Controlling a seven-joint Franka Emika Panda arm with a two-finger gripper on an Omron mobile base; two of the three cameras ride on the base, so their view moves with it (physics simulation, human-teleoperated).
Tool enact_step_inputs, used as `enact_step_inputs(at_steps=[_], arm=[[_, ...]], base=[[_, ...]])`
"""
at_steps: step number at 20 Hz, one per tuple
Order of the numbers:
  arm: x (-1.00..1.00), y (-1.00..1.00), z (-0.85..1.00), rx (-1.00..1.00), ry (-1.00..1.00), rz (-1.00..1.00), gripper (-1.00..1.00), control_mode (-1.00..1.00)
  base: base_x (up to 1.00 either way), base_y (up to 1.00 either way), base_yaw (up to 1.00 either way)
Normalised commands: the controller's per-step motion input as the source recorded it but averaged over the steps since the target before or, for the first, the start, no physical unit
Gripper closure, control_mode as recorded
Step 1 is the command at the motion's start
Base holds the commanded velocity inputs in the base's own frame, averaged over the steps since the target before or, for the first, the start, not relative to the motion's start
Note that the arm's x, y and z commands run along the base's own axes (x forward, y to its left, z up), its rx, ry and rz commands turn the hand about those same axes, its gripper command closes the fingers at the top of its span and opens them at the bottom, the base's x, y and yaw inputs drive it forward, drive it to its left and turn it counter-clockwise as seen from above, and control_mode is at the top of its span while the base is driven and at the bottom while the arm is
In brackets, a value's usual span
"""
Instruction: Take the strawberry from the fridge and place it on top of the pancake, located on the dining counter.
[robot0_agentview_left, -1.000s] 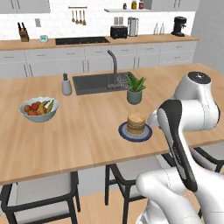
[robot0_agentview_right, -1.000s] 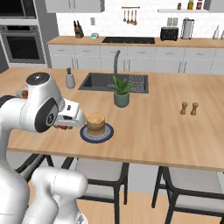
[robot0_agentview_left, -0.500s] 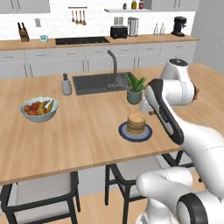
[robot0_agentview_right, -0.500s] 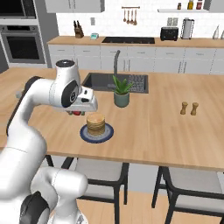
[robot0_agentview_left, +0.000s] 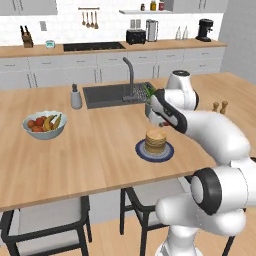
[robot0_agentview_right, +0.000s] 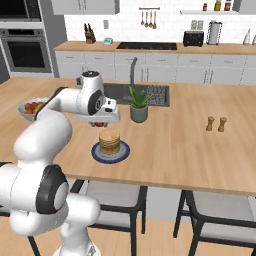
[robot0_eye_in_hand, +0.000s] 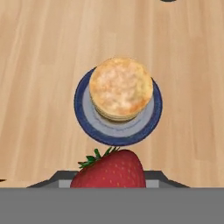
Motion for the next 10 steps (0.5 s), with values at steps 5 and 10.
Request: enact_step_inputs(at_steps=[5,10], arm=[[0.99,-0.18,-0.27,0.01,-0.03,0.0,1.0,-1.0],[0.75,-0.02,-0.23,0.0,0.0,0.0,1.0,-1.0]], base=[[0.0,0.0,0.0],[0.0,0.0,0.0]])
